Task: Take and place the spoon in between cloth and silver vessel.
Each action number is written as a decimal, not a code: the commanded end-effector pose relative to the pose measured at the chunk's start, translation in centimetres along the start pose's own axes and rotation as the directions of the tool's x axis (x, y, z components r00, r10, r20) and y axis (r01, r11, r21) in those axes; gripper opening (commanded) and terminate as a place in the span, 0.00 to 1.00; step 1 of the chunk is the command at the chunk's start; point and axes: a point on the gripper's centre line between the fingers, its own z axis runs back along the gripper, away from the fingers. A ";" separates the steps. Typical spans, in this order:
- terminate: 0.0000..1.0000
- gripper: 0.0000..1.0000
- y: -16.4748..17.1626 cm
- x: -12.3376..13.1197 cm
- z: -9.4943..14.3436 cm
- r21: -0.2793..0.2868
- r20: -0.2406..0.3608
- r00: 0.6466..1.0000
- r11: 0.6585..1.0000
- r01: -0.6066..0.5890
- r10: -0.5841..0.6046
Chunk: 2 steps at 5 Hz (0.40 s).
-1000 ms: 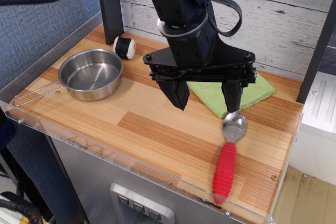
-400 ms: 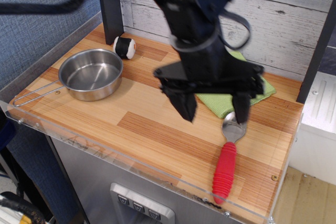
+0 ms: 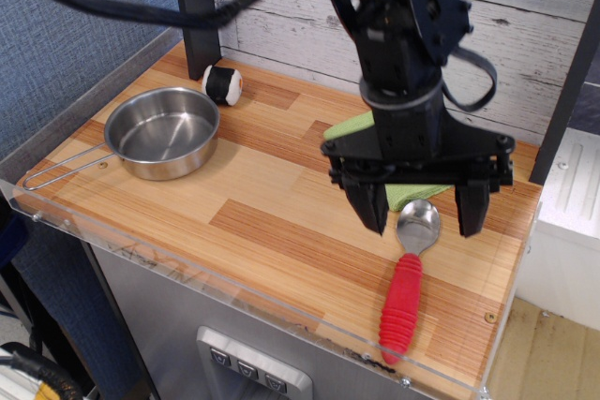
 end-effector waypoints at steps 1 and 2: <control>0.00 1.00 -0.1 -0.5 -2.3 0.010 -0.027 0.999 1.000 0.022 -0.021; 0.00 1.00 0.7 -1.6 -3.1 0.048 -0.046 0.999 0.998 0.032 -0.030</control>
